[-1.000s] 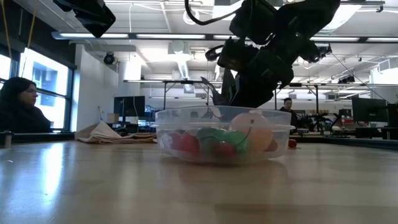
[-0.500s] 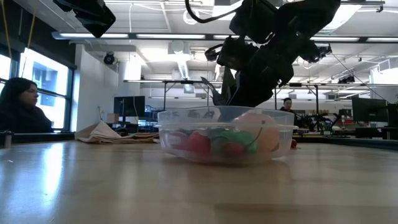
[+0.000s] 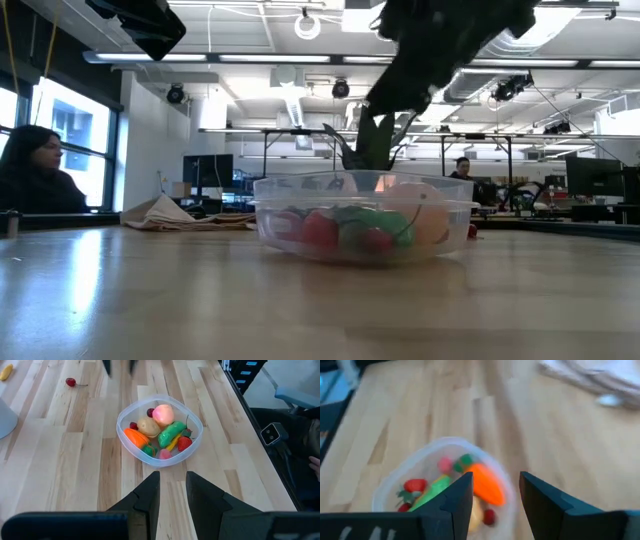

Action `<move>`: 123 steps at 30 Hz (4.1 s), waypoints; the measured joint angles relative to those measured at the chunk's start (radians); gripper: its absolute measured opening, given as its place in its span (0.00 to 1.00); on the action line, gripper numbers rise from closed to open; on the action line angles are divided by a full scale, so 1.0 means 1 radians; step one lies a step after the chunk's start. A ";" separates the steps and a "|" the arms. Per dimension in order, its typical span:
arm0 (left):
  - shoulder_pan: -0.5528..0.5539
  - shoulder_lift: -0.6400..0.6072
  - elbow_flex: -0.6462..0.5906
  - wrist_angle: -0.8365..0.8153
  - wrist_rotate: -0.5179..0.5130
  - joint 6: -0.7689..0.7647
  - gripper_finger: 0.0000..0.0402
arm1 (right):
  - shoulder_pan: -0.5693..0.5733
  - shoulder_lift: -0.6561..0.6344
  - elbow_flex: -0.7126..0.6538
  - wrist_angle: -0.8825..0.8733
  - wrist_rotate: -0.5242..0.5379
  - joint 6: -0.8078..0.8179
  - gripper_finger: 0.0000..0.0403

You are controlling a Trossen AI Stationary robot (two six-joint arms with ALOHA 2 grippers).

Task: Pick and placing Produce into tupperware
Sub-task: Put the cherry into the transparent container

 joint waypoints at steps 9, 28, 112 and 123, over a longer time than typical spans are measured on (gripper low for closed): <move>0.000 0.000 0.000 0.000 0.000 0.000 0.21 | -0.092 -0.286 0.000 -0.464 0.209 0.507 0.38; 0.000 0.000 0.000 0.000 0.000 0.000 0.21 | -0.322 -0.187 0.000 -0.774 0.233 0.834 0.38; 0.000 0.000 0.000 0.000 0.000 0.000 0.21 | -0.462 0.236 -0.002 -0.556 0.135 0.701 0.38; 0.000 0.000 0.000 0.000 0.000 0.000 0.21 | -0.462 0.236 -0.002 -0.567 0.143 0.736 0.38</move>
